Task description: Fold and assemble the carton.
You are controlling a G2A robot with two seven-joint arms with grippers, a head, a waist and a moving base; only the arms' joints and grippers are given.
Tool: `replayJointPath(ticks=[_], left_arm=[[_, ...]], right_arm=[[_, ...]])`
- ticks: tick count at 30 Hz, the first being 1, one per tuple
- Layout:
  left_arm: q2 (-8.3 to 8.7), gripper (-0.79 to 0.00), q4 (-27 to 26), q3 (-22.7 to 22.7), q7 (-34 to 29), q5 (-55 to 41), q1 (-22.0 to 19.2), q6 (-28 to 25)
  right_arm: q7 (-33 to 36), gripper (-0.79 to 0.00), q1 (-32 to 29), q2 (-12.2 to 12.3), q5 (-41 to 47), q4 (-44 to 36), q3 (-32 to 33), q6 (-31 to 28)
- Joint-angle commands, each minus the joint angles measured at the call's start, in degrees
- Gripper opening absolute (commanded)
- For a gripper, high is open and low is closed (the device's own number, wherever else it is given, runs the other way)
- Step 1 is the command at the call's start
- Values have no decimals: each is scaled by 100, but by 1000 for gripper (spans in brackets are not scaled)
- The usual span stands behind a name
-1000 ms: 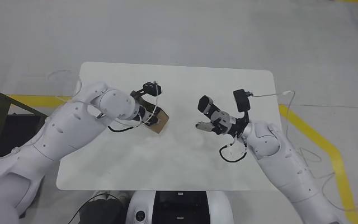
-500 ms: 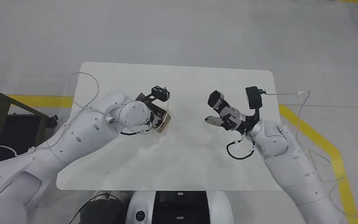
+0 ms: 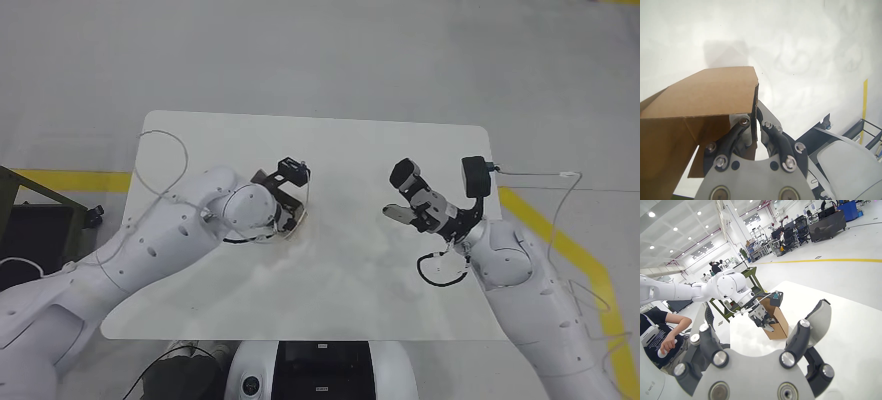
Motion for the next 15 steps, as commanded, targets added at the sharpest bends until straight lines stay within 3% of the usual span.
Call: replayJointPath(ticks=[1,8,15], left_arm=[[-49,0,-35,39,-5,76,-2,31],[-157,0,-119,-122,109,-266,44,79],[-136,0,-261,-574,458,-1011,299,-73]], right_arm=[[-4,0,0,-3,7,4,-2,12],[29,0,-16,-5,9,-15,12,26],[60,0,-25,-6,24,-76,29,35]])
